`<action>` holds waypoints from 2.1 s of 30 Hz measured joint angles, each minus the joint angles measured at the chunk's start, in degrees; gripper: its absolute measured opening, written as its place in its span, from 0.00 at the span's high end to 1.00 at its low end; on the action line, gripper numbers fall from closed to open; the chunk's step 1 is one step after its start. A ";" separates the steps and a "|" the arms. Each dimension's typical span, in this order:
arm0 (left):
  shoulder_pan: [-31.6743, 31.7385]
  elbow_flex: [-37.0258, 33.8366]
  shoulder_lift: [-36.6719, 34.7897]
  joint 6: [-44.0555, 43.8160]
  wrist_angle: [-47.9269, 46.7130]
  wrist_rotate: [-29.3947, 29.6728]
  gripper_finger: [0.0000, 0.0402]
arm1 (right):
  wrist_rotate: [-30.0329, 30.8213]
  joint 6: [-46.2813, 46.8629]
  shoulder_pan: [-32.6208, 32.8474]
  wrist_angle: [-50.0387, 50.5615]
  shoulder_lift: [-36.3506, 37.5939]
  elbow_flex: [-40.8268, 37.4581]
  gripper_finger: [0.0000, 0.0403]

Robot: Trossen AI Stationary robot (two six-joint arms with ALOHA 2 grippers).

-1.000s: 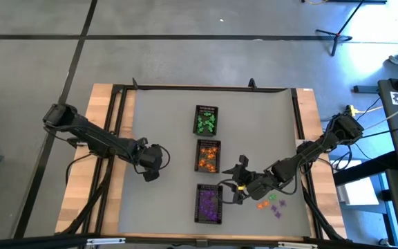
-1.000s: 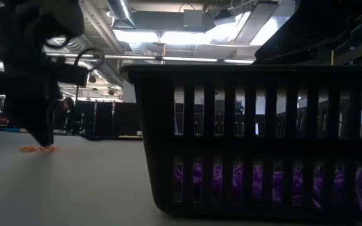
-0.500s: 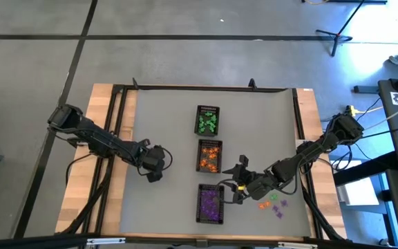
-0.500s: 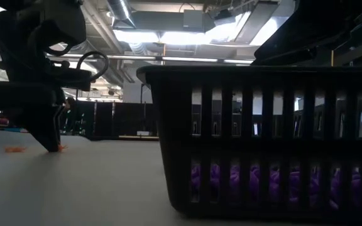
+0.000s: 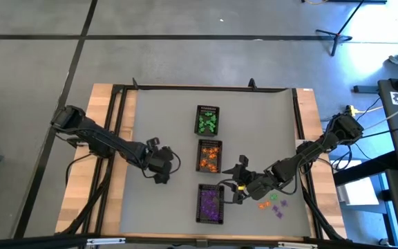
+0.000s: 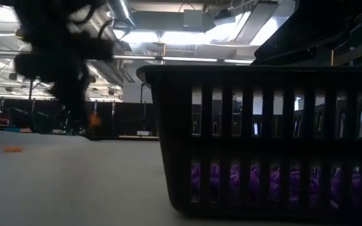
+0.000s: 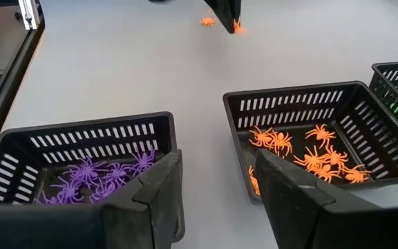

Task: Sort Halloween decoration
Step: Put the orange spider toy into the middle black bin

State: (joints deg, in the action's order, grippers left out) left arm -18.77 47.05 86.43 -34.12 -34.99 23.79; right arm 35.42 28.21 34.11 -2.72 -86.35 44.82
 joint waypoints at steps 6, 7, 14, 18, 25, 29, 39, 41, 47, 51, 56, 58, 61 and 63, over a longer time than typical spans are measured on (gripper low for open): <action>-2.27 8.71 -0.07 8.75 9.16 4.58 1.00 | 0.03 0.00 0.01 -0.02 0.00 0.00 0.55; -2.51 9.45 -0.07 10.84 12.36 5.01 1.00 | 0.04 0.00 0.00 -0.02 0.00 0.00 0.55; 0.38 10.23 -0.13 22.35 29.41 4.18 1.00 | 0.11 -0.01 0.00 -0.20 0.00 0.00 0.55; 4.55 10.23 0.98 23.85 33.63 -2.60 0.95 | 1.62 -0.55 0.00 -0.20 0.00 0.00 0.55; 9.04 10.27 6.28 25.35 38.18 -9.75 0.73 | 2.38 -1.49 0.00 -0.30 0.00 -0.04 0.55; 9.95 10.23 7.52 25.35 38.32 -10.73 0.61 | 2.00 -1.51 0.00 -0.25 0.00 -0.04 0.55; 8.67 12.96 -3.46 20.67 16.91 -9.10 0.58 | 0.97 -1.71 0.14 0.43 0.52 -0.02 0.55; 7.02 12.98 -7.57 17.98 9.83 -7.99 0.60 | 1.15 -1.93 1.10 1.74 2.36 -0.07 0.55; -2.87 12.98 -16.98 9.01 -2.99 2.42 0.64 | 9.02 -5.18 7.05 1.13 8.07 -0.14 0.55; -10.15 12.96 -18.73 0.51 -10.20 7.04 0.65 | 13.04 -7.53 10.80 -4.69 11.48 -4.21 0.55; -16.69 8.60 -18.31 -9.26 -13.02 8.24 0.65 | 9.33 -11.29 10.53 -22.51 16.43 -15.54 0.55; -18.51 5.68 -18.30 -12.69 -13.00 8.15 0.65 | 6.62 -11.99 9.04 -29.90 18.11 -20.04 0.55; -19.82 0.45 -18.32 -19.00 -12.78 6.99 0.65 | 4.90 -11.72 6.86 -37.14 19.93 -25.22 0.55; -19.80 -3.34 -18.32 -22.22 -12.25 3.97 0.65 | 4.83 -10.36 5.42 -39.29 20.21 -26.80 0.55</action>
State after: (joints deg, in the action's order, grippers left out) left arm -38.57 43.70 68.12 -56.35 -47.24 27.76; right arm 40.25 17.85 39.53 -42.01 -66.14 18.02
